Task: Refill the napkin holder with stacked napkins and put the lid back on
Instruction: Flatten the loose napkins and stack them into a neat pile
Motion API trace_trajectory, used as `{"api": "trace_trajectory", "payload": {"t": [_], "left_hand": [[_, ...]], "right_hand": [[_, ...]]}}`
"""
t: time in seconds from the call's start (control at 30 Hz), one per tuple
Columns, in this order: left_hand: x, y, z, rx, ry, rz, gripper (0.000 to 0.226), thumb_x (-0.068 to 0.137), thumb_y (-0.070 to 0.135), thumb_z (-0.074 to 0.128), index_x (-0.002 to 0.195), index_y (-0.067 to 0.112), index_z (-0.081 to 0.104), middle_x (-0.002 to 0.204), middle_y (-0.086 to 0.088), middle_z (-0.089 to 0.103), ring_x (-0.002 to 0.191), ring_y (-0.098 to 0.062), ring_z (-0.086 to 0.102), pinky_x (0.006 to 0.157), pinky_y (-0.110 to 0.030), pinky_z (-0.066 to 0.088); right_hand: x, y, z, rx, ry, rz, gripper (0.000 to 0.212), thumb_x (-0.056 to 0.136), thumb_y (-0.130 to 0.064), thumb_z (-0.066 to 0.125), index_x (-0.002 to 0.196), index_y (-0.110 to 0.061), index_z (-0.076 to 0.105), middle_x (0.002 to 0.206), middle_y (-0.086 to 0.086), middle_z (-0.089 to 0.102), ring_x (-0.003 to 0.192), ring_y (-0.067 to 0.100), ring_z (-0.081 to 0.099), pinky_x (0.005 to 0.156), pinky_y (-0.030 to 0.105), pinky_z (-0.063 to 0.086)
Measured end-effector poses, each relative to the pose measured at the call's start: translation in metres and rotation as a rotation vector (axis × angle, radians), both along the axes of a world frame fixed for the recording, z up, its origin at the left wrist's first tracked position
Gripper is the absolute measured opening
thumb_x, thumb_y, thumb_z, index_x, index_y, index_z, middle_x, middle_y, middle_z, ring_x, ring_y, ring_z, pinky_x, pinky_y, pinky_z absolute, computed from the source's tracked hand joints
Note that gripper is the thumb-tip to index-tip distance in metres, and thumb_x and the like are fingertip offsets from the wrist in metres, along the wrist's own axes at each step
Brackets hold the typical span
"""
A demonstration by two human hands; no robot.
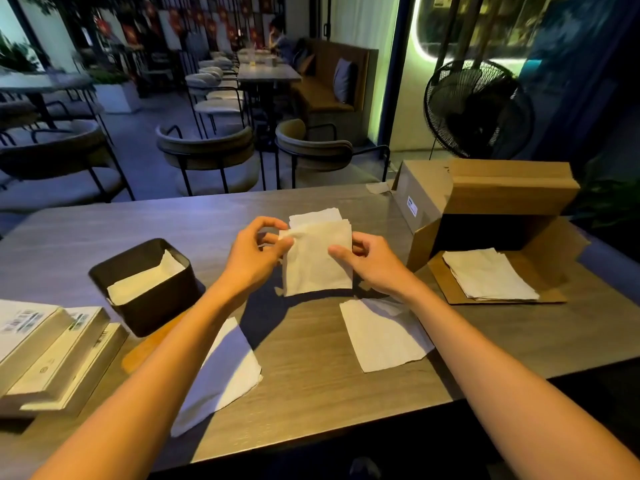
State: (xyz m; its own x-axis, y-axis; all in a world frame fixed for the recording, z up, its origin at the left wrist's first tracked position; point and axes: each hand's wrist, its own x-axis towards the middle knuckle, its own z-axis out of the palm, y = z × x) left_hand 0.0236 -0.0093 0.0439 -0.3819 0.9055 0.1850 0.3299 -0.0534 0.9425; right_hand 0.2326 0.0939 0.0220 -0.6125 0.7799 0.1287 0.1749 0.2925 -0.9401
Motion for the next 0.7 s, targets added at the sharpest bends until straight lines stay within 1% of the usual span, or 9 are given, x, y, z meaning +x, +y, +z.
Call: {"api": "trace_trajectory", "payload": {"t": [0.07,0.13,0.27,0.33,0.4,0.47,0.57,0.63,0.7], "left_hand": [[0.001,0.003,0.0,0.049,-0.052,0.045,0.029,0.093,0.023,0.065,0.12,0.019,0.055,0.104,-0.002,0.069,0.092,-0.012,0.07,0.064,-0.02,0.057],[0.001,0.007,-0.003,0.059,-0.09,0.057,0.038,0.092,0.025,0.067,0.126,0.021,0.05,0.101,0.001,0.069,0.086,-0.006,0.071,0.061,-0.017,0.056],[0.0,0.021,-0.015,-0.052,-0.099,-0.013,0.054,0.086,0.027,0.075,0.132,0.028,0.046,0.096,-0.002,0.074,0.08,-0.011,0.074,0.06,-0.02,0.057],[0.0,0.032,-0.017,-0.052,-0.135,-0.031,0.049,0.087,0.019,0.073,0.13,0.02,0.049,0.096,-0.008,0.074,0.076,-0.013,0.074,0.059,-0.02,0.057],[-0.003,0.046,-0.014,-0.036,-0.141,-0.011,0.039,0.089,0.016,0.072,0.124,0.013,0.055,0.092,-0.007,0.074,0.072,-0.006,0.073,0.056,-0.014,0.053],[-0.007,0.062,-0.011,-0.025,-0.091,0.03,0.03,0.09,0.02,0.072,0.117,0.014,0.061,0.088,0.001,0.072,0.07,0.0,0.07,0.055,-0.012,0.05],[-0.012,0.086,-0.011,-0.016,-0.067,0.084,0.015,0.093,0.028,0.067,0.105,0.019,0.067,0.088,0.006,0.069,0.076,-0.003,0.065,0.058,-0.012,0.049],[-0.016,0.099,-0.016,-0.023,-0.075,0.095,0.014,0.095,0.027,0.064,0.1,0.016,0.07,0.084,0.004,0.069,0.074,-0.005,0.064,0.055,-0.011,0.049],[-0.021,0.11,-0.026,-0.062,-0.058,0.118,0.011,0.094,0.027,0.065,0.091,0.019,0.071,0.079,0.002,0.068,0.074,-0.011,0.064,0.059,-0.015,0.051]], "right_hand": [[-0.001,0.006,0.001,0.035,-0.018,-0.032,0.028,0.099,-0.031,0.065,0.123,-0.017,0.069,0.111,-0.007,0.073,0.101,0.007,0.07,0.077,0.019,0.056],[-0.003,0.012,0.0,0.05,0.027,-0.082,0.025,0.099,-0.027,0.066,0.121,-0.016,0.07,0.11,-0.007,0.074,0.099,0.006,0.071,0.077,0.018,0.057],[-0.013,0.027,0.003,0.083,0.087,-0.19,0.025,0.1,-0.029,0.064,0.119,-0.015,0.07,0.109,-0.007,0.074,0.099,0.003,0.07,0.077,0.018,0.057],[-0.019,0.039,0.004,0.113,0.078,-0.251,0.021,0.101,-0.031,0.063,0.114,-0.017,0.071,0.107,-0.002,0.072,0.099,0.01,0.068,0.083,0.025,0.057],[-0.026,0.051,0.004,0.14,0.079,-0.312,0.015,0.102,-0.029,0.061,0.111,-0.02,0.07,0.105,0.004,0.071,0.1,0.017,0.065,0.085,0.032,0.055],[-0.034,0.063,0.003,0.163,0.083,-0.334,0.011,0.103,-0.026,0.06,0.108,-0.022,0.069,0.103,0.009,0.071,0.098,0.025,0.065,0.083,0.039,0.056],[-0.045,0.083,-0.002,0.189,0.08,-0.344,0.009,0.103,-0.023,0.059,0.104,-0.022,0.069,0.1,0.015,0.071,0.095,0.033,0.066,0.075,0.041,0.055],[-0.052,0.096,-0.007,0.196,0.06,-0.36,0.009,0.102,-0.025,0.06,0.104,-0.023,0.069,0.096,0.013,0.072,0.091,0.032,0.066,0.078,0.046,0.056],[-0.058,0.108,-0.014,0.195,0.029,-0.402,0.011,0.102,-0.028,0.061,0.109,-0.024,0.068,0.09,0.003,0.07,0.089,0.023,0.065,0.087,0.05,0.057]]}}
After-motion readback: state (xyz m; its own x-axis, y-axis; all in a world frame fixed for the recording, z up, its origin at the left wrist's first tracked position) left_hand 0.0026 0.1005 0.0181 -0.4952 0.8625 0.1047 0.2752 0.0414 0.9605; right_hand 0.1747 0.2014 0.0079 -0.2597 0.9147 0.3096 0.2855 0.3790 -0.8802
